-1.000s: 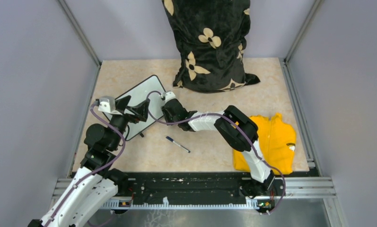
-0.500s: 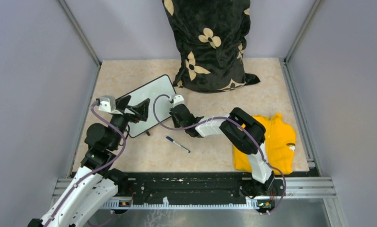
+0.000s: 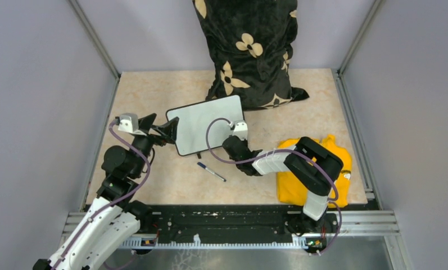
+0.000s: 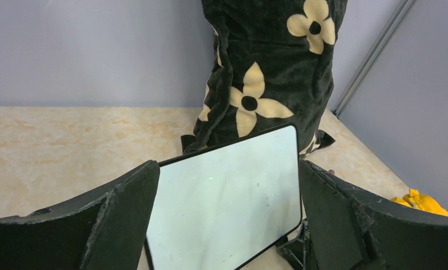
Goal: Write a sentence on the whiteboard
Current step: Move the whiteboard stand to the center of the board.
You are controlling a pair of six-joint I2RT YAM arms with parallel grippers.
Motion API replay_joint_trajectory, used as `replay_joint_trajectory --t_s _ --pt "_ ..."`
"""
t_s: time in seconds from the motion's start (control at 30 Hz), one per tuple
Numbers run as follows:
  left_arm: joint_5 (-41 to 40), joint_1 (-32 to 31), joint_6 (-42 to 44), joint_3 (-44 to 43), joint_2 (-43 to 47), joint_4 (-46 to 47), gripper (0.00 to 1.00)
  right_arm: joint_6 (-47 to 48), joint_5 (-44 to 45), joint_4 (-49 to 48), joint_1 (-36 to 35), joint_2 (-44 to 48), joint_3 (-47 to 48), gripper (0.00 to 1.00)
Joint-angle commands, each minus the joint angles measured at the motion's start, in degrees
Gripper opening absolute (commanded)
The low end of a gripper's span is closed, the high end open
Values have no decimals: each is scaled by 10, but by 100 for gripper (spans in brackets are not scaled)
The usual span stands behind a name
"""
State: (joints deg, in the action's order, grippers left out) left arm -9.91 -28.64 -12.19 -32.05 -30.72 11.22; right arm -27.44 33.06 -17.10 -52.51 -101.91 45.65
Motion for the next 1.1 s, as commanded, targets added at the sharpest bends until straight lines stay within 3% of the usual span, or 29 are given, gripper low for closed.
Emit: replay_joint_trajectory --t_s 0.0,0.27,1.07 --pt "0 -4 -7 3 -4 17 99 -84 90 48 14 37 -24 0" --pt "-1 -4 -8 4 -15 17 99 -168 146 112 15 25 -14 0" --pt "6 -4 -13 4 -29 17 99 -6 74 62 15 53 -40 0"
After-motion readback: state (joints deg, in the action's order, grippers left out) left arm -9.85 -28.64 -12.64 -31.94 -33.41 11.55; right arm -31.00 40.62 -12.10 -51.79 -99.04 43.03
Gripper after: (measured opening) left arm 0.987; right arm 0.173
